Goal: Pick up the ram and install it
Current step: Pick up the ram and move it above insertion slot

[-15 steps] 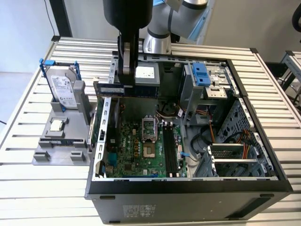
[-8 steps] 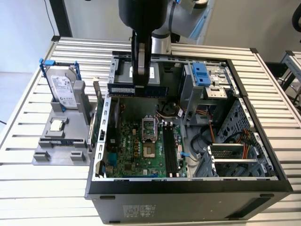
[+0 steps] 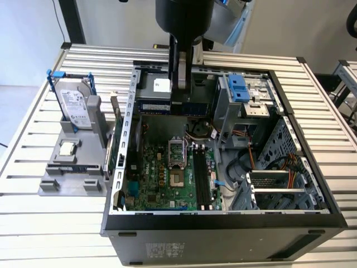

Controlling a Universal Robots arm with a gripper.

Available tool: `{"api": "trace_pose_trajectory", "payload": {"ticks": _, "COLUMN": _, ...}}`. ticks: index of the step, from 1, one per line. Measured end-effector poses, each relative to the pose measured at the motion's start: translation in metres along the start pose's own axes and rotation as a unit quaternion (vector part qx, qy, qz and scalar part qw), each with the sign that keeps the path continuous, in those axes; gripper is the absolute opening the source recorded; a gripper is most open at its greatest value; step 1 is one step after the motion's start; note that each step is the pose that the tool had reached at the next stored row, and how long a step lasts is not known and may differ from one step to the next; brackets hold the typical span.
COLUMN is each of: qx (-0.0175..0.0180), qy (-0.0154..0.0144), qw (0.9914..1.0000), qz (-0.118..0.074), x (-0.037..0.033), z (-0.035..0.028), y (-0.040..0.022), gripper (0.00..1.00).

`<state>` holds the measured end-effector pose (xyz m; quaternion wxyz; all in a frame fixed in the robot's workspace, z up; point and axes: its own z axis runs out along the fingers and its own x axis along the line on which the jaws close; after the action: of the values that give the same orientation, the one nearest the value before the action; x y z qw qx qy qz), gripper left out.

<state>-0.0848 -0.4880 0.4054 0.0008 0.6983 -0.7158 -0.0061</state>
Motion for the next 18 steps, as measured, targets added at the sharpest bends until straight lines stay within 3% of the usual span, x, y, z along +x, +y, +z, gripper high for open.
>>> {"api": "trace_pose_trajectory", "payload": {"ticks": 9, "qx": 0.0000, "qy": 0.0000, "qw": 1.00000, "qz": 0.000, "x": -0.0005, "z": -0.0002, "y": -0.0197, "gripper": 0.00}}
{"api": "trace_pose_trajectory", "payload": {"ticks": 18, "qx": 0.0000, "qy": 0.0000, "qw": 1.00000, "qz": 0.000, "x": -0.0008, "z": -0.0003, "y": -0.0339, "gripper": 0.00}}
